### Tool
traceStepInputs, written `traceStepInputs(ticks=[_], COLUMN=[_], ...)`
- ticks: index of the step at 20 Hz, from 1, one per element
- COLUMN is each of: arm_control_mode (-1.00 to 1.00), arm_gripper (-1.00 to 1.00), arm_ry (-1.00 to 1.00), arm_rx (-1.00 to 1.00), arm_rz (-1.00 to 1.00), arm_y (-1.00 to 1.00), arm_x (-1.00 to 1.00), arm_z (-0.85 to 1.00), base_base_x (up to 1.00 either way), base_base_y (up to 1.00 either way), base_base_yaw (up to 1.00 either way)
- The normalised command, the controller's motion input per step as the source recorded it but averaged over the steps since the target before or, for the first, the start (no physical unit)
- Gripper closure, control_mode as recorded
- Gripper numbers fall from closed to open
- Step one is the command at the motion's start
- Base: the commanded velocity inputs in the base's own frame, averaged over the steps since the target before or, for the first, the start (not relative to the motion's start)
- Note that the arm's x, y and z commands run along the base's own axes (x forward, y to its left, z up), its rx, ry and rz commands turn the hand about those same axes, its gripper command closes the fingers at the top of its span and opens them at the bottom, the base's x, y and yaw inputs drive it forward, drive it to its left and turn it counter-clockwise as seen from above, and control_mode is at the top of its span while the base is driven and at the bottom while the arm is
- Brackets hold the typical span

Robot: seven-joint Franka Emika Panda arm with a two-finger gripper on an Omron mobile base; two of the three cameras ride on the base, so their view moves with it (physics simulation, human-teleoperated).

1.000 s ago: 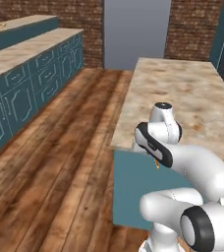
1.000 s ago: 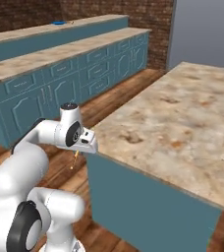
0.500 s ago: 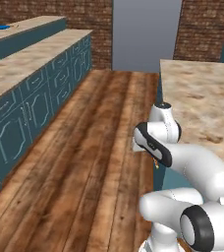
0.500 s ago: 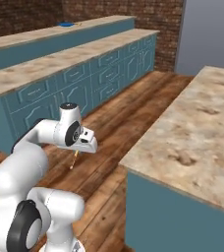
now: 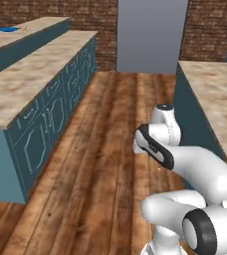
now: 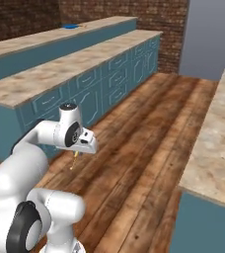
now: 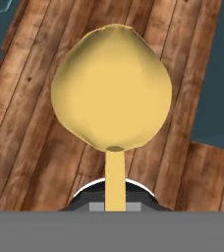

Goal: Take the fork and place it on the left side of the plate. Then take the spoon and place it on the right side of the plate. Make sure they're directly next to the plate.

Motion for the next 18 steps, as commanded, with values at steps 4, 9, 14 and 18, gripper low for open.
traceStepInputs(ticks=[4, 9, 14, 18], arm_control_mode=[1.00, 1.00, 1.00, 1.00], arm_gripper=[1.00, 1.00, 1.00, 1.00], arm_ry=[0.00, 0.00, 0.00, 0.00], arm_rx=[0.00, 0.00, 0.00, 0.00], arm_rz=[0.00, 0.00, 0.00, 0.00], arm_y=[0.00, 0.00, 0.00, 0.00], arm_x=[0.00, 0.00, 0.00, 0.00], arm_z=[0.00, 0.00, 0.00, 0.00], base_base_x=[0.16, -0.05, -0.40, -0.67], base_base_y=[1.00, 1.00, 1.00, 1.00], base_base_yaw=[-0.30, -0.30, -0.24, -0.19])
